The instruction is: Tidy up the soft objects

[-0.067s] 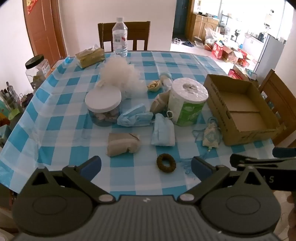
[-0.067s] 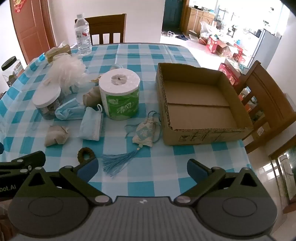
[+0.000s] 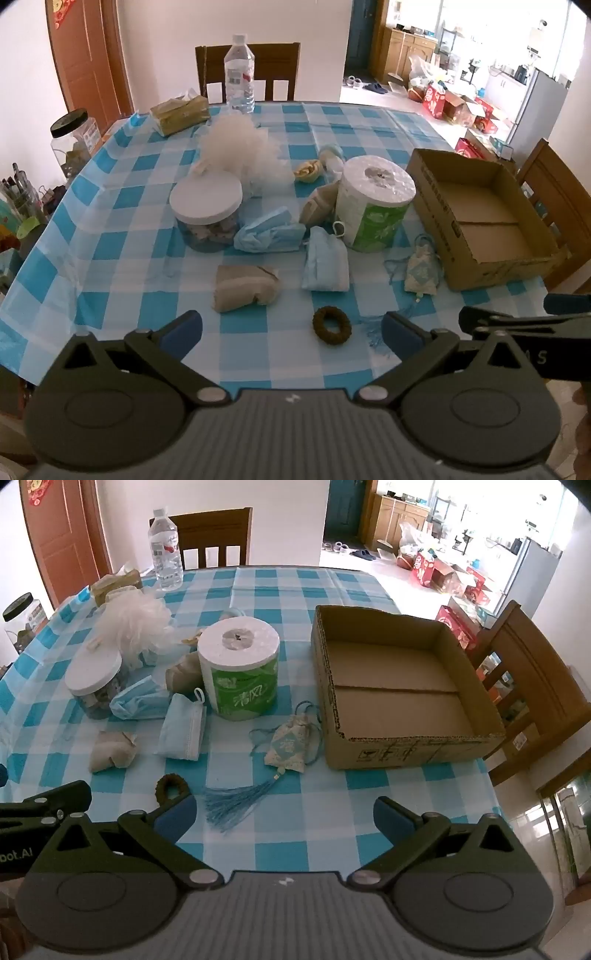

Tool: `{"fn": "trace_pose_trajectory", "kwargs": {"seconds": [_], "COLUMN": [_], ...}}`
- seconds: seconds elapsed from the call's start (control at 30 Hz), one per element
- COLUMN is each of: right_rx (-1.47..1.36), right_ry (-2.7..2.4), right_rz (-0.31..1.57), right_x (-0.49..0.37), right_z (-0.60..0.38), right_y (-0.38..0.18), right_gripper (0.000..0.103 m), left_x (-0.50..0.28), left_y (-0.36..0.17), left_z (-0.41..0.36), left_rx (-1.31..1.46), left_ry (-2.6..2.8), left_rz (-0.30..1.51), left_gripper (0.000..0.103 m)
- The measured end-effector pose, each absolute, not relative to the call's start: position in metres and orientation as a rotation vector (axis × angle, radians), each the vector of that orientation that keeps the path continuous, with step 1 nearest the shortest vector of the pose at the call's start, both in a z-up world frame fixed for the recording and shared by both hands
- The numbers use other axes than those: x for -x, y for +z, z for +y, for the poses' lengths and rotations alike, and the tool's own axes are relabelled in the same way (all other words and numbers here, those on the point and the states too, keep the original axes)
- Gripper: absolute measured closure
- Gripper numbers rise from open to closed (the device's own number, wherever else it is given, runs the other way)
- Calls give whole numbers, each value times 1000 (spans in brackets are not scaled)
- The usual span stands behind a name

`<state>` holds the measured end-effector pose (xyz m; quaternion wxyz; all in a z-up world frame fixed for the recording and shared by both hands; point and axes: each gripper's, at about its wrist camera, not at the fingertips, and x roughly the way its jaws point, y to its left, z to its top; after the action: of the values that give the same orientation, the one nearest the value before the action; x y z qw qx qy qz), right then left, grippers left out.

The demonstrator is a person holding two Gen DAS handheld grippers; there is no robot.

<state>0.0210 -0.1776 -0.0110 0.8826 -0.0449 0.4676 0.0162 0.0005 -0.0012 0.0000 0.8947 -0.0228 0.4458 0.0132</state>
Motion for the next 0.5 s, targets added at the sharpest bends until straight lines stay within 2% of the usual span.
{"fn": "trace_pose_trajectory", "kwargs": {"seconds": [0.5], "right_rx": [91], "right_ry": [35], "right_rz": [978], "right_x": [-23], "right_z": [-177], "right_y": [-10], "right_gripper": [0], "left_x": [-2], "left_y": [2], "left_z": [1], "left_rx": [63], "left_ry": [20], "left_rz": [921], "left_gripper": [1]}}
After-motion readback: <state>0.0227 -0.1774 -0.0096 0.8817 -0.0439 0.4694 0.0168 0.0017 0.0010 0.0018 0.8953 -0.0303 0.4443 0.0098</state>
